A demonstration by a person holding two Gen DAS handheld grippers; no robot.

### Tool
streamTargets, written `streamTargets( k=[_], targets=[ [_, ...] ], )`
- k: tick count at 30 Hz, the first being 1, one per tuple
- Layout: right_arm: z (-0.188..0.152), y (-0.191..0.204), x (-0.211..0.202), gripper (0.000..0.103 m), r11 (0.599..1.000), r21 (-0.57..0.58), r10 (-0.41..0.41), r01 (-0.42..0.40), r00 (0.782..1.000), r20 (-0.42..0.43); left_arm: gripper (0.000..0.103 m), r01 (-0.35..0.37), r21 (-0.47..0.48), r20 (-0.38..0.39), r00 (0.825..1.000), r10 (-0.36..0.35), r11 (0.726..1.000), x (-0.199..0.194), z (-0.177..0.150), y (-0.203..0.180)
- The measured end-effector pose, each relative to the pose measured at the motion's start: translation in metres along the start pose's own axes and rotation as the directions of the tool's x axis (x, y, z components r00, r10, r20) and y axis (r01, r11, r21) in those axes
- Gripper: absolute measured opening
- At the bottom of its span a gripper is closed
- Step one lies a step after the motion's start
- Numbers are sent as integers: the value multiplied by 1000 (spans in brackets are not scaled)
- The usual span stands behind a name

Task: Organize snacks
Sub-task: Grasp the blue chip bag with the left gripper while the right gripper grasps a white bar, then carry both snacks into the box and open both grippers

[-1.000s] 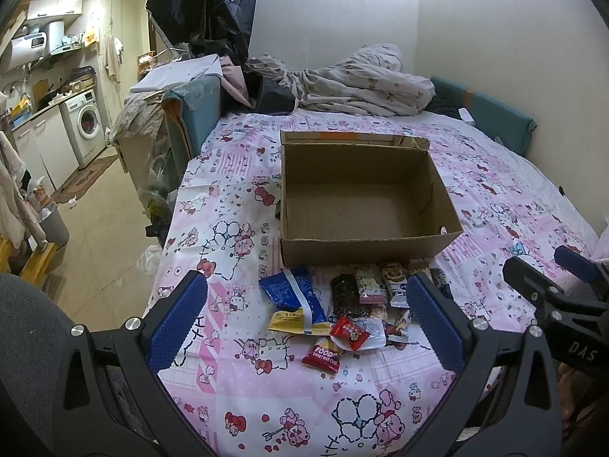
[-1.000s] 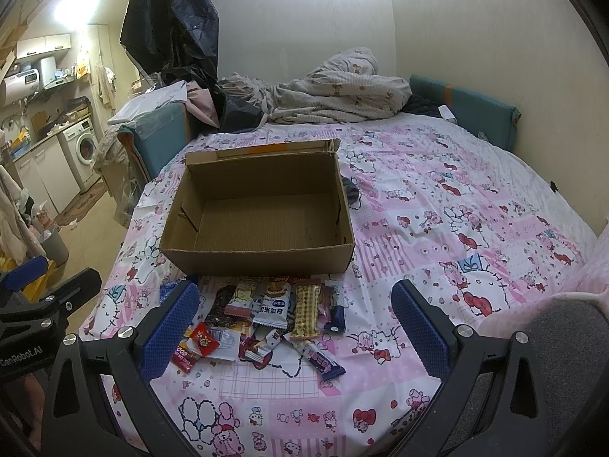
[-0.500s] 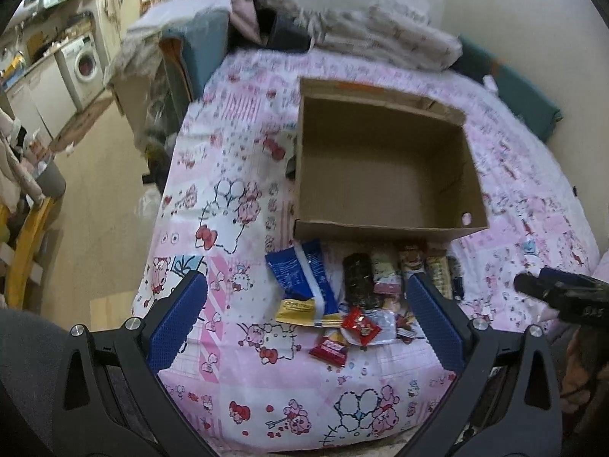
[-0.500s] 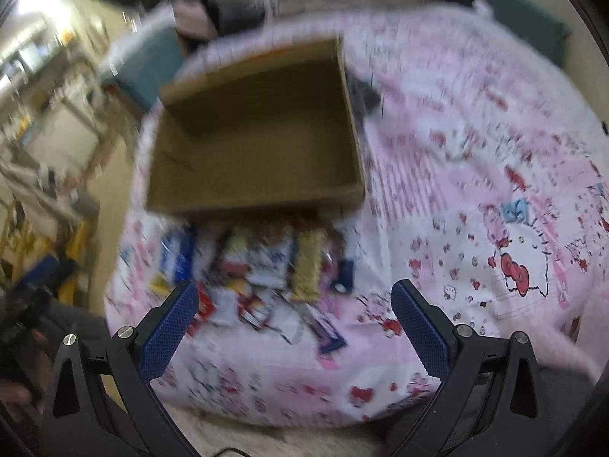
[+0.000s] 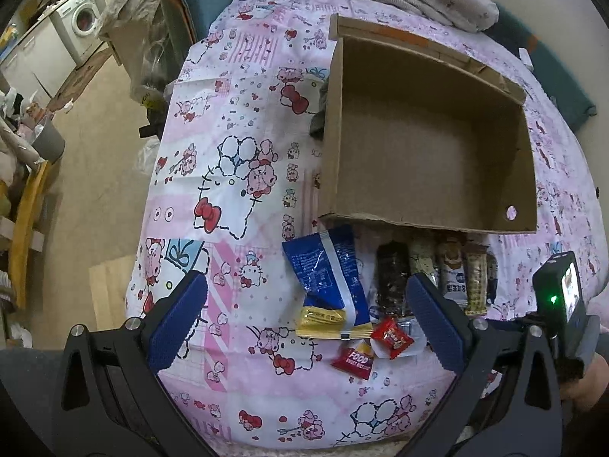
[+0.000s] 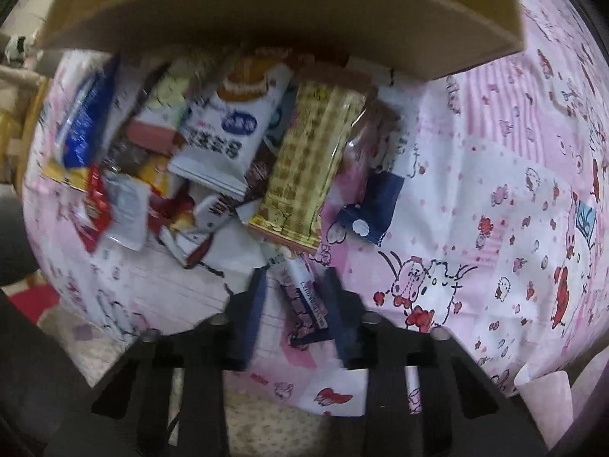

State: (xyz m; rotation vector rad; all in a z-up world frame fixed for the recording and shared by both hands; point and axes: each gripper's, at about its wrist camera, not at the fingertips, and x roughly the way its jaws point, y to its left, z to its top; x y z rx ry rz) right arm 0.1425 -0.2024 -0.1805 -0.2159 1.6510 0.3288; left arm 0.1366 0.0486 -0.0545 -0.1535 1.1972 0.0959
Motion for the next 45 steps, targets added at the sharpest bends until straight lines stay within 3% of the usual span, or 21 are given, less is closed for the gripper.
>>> streamTargets(
  k=[3,7,10,12,16,20,25,33,38,45],
  targets=[
    [-8,5,3,18,1000,-22,-5,5,1000,1,103,-2,-9,-17,1000,1,1000,6,2,3],
    [-31,14,-6,18,996,-18,91,-91,996,3,103,-9,-23,-42,999,8,1000,15,4,6],
    [-50,23,-31,18,983,-27,183,-182,981,58,103,-21,-25,-62,998,19,999,23,6,5],
    [-60,28,-55,18,964,-39,265,-262,953,147,103,-21,-32,-85,996,18,999,31,7,3],
    [-76,18,-92,18,937,-22,329,-348,864,380,103,-36,-43,-112,993,31,998,48,9,-4],
    [-60,-14,-112,18,917,44,332,-395,822,463,102,-46,-39,-164,986,39,998,72,6,-14],
    [-56,-18,-113,18,908,82,326,-412,814,481,95,-44,-50,-234,972,31,998,104,0,-20],
    [-45,-19,-98,18,923,100,288,-371,839,461,91,-69,-30,-279,959,58,997,131,-11,-23],
    [-43,-17,-93,18,926,109,276,-362,844,460,59,-77,-38,-258,964,65,996,129,-17,-19],
    [-44,-17,-98,18,926,108,270,-361,836,477,43,-84,-57,-232,970,69,995,111,-23,-7]
  ],
)
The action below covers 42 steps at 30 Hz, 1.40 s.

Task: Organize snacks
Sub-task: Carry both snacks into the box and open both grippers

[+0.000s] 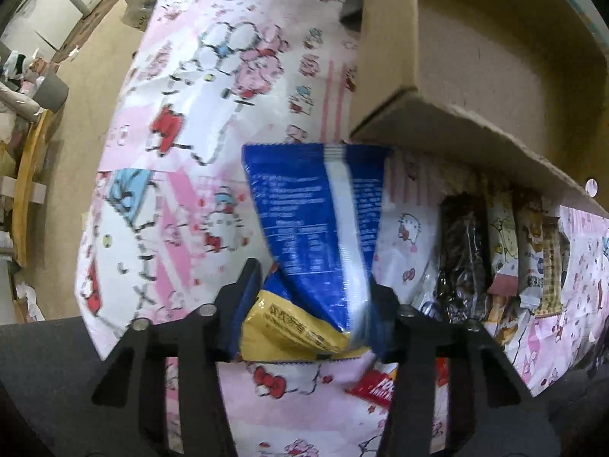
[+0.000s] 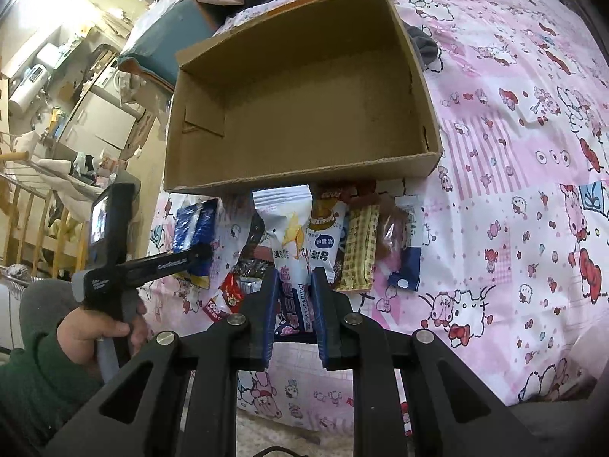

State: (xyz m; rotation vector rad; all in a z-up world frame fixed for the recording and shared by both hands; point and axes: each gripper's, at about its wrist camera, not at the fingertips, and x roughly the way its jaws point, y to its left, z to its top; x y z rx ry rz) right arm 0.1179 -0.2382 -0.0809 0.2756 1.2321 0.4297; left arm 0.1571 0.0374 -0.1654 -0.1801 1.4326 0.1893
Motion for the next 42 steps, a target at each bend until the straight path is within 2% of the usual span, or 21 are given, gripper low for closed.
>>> streamTargets(
  k=[4,10,12,16,21,25,30,35,42],
  targets=[
    [-2,0,-9,18,1000,-5,12,-11,1000,29,39,11,-68,24,1000,-9,998,-21,-7,14],
    [0,-1,-19,18,999,6,34,-34,997,68,38,41,-113,128,991,-27,993,-70,-25,32],
    [2,2,-23,18,999,1,44,-45,995,87,38,55,-121,184,982,-33,991,-91,-23,40],
    [8,5,-38,18,997,-11,78,-78,984,160,38,95,-128,294,954,-54,987,-127,-23,46],
    [24,7,-53,18,996,-27,89,-85,966,244,38,122,-55,387,917,-92,991,-156,7,32],
    [44,5,-53,18,997,-20,76,-74,963,260,38,129,18,431,894,-124,992,-169,33,8],
    [77,0,-41,18,999,-7,53,-53,965,258,38,133,93,455,876,-162,987,-172,66,-24],
    [108,-11,-20,18,999,22,42,-49,968,247,38,91,173,473,866,-164,981,-157,90,-59],
    [121,-29,15,19,997,57,33,-47,974,224,38,42,232,467,872,-149,972,-121,100,-81]
  ],
)
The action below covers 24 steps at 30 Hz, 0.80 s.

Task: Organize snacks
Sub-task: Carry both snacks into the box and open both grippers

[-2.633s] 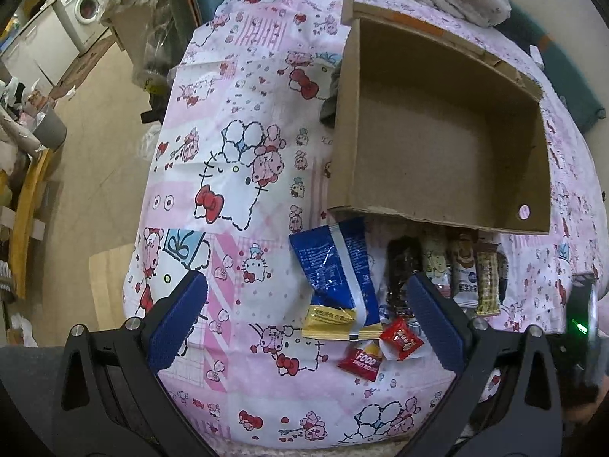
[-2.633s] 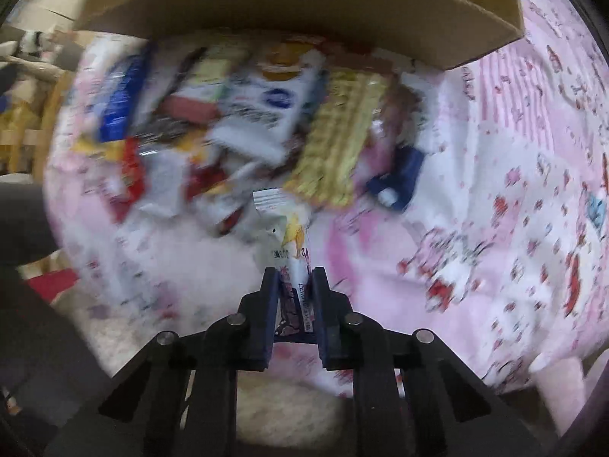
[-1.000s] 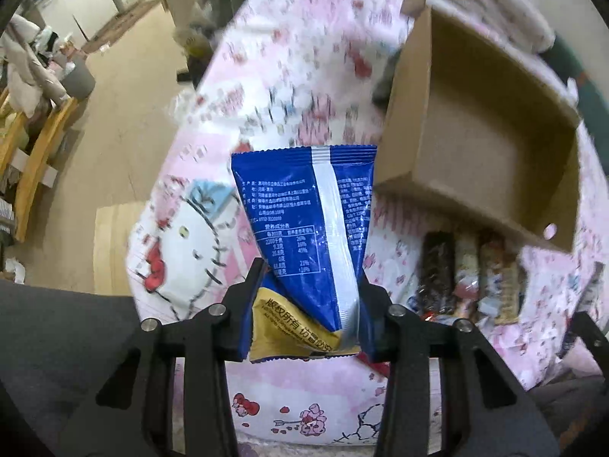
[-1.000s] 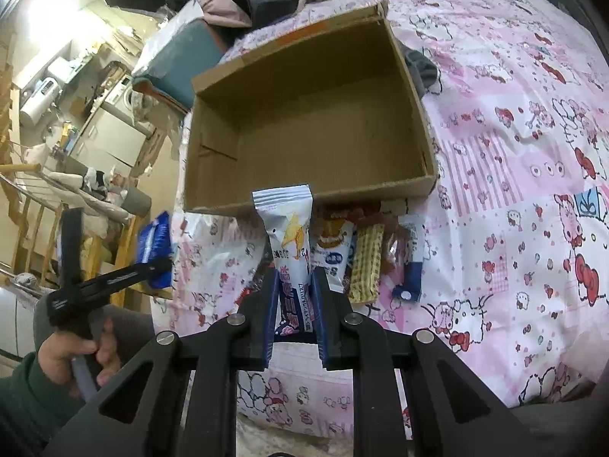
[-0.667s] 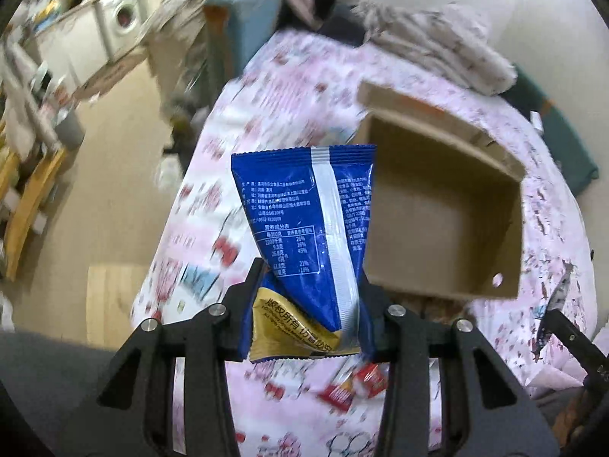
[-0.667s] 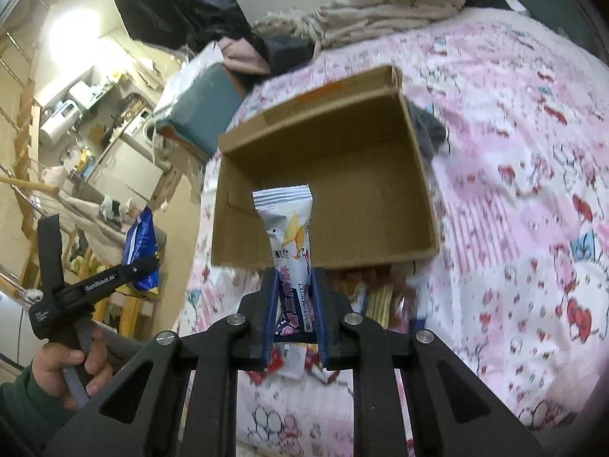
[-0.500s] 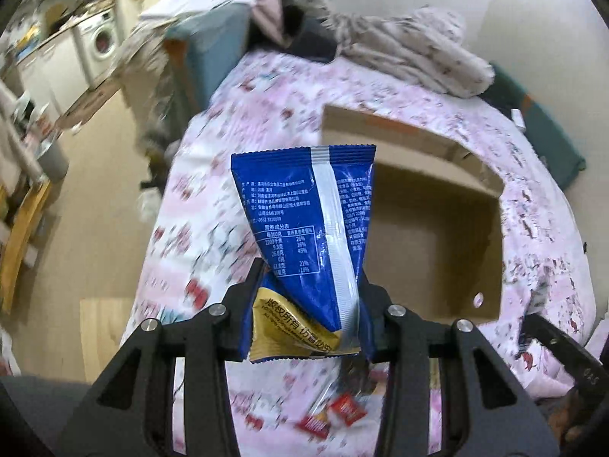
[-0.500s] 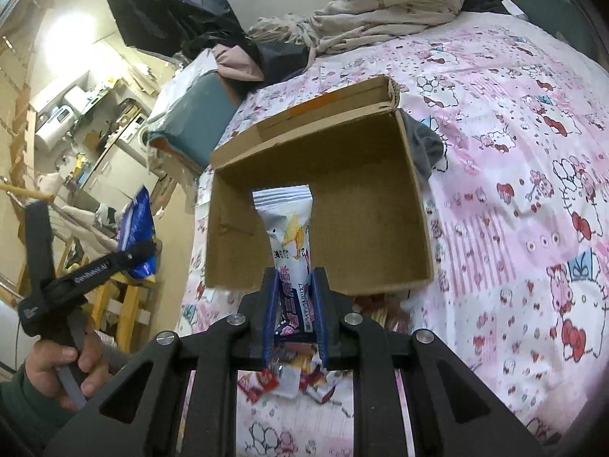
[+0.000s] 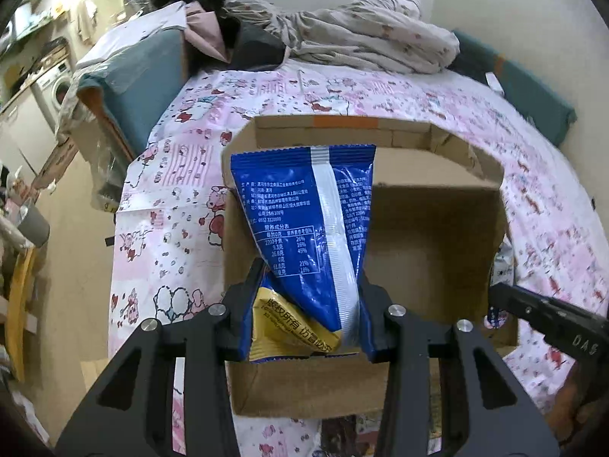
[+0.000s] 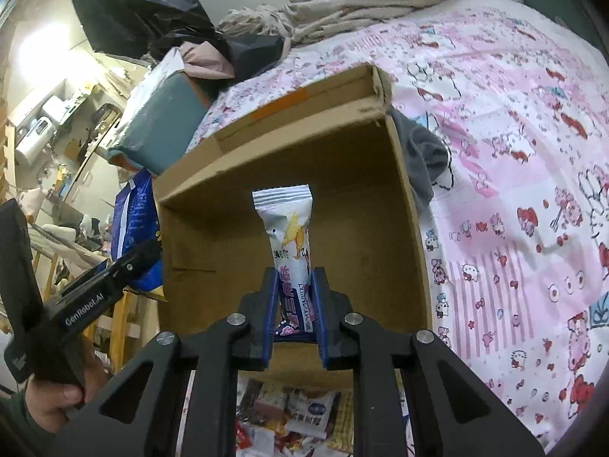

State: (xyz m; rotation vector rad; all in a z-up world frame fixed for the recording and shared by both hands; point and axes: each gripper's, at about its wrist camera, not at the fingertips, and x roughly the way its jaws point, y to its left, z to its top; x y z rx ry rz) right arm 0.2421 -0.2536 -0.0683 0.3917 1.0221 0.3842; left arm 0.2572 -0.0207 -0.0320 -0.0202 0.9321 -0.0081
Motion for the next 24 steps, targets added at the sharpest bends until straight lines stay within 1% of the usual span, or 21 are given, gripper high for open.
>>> streamTargets(
  k=[3,6,9,12,17,20,22,23,24],
  targets=[
    [-1,-2,9,19,1000,-11,-20,20,1000,-14,38,-6,16,-15,1000,7,1000,12,-3,-3],
    [-2,-3,18,19,999,-14,-33,32,999,-27,38,4,5,-38,999,-4,1000,23,-5,-4],
    [-2,-1,24,19,998,-26,-51,50,998,-40,38,4,0,-43,999,-4,1000,28,-7,-4],
    [-1,2,26,19,997,-40,-62,61,998,-32,38,9,9,-50,999,-8,1000,31,-7,-8],
    [0,3,26,22,998,-39,-57,56,998,-29,40,3,20,-36,999,-2,1000,30,-7,-8],
    [-1,3,24,22,999,-30,-46,45,999,-23,46,11,12,-39,999,-11,1000,30,-7,-8],
    [-1,6,23,29,998,-47,-51,50,999,-19,54,9,19,-34,999,-8,1000,28,-7,-8],
    [-1,7,21,45,997,-53,-53,52,999,-14,65,9,21,-30,1000,-8,1000,26,-7,-8],
    [-1,9,19,72,997,-59,-50,50,999,-1,76,11,22,-22,1000,-10,1000,25,-6,-7]
  ],
)
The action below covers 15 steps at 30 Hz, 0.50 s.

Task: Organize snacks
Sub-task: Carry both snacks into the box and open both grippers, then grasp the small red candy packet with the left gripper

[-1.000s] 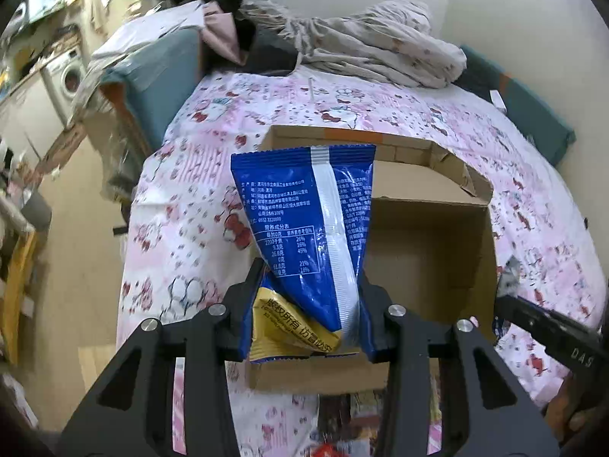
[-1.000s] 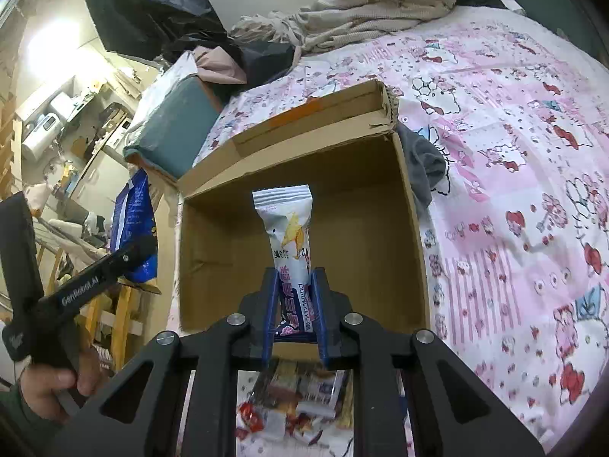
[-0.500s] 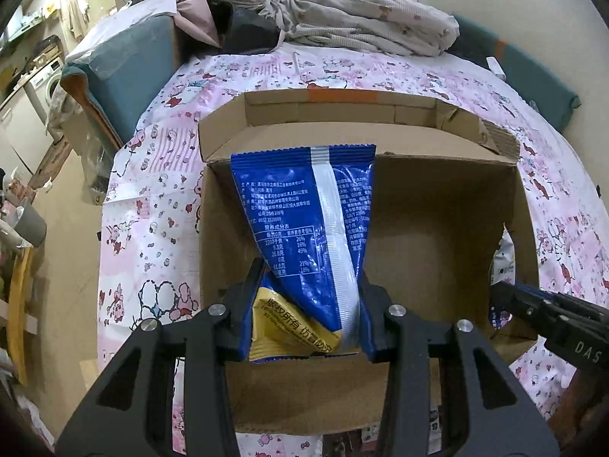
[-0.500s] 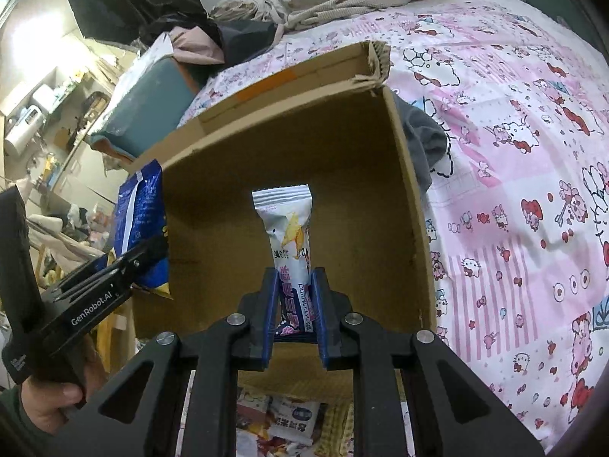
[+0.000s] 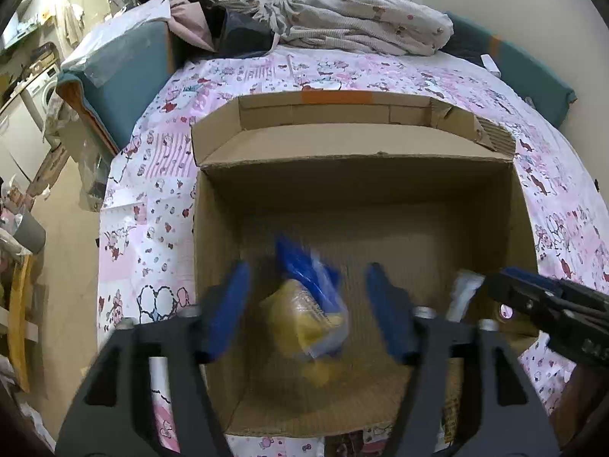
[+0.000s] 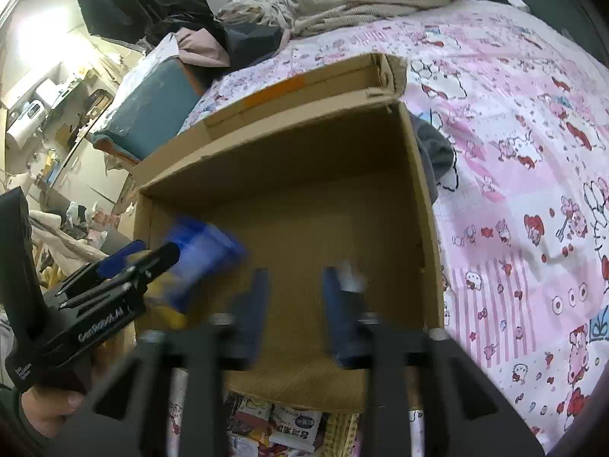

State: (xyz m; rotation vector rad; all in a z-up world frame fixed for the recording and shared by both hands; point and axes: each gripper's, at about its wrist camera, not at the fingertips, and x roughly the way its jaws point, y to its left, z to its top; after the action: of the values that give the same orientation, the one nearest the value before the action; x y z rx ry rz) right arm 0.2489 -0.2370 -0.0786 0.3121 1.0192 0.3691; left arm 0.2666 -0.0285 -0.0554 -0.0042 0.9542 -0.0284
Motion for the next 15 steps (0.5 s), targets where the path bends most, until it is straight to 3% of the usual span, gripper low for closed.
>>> streamTargets(
  k=[2,5,8,15],
  targets=[
    [-1,3,-10,91,1000,-14,-10,11,998,63,86,9,2,26,1000,-9,1000,-6,-1,1],
    [-1,8,-22,97,998,-54,-18,25,991,133,93,22,-3,42,999,-21,1000,-12,-1,4],
    [-2,14,-33,99,996,-81,-26,41,982,185,93,38,-19,81,996,-36,999,-24,-3,10],
    [-8,21,-51,99,992,-81,-73,91,975,209,93,17,-25,144,989,-13,1000,-52,-6,16]
  ],
)
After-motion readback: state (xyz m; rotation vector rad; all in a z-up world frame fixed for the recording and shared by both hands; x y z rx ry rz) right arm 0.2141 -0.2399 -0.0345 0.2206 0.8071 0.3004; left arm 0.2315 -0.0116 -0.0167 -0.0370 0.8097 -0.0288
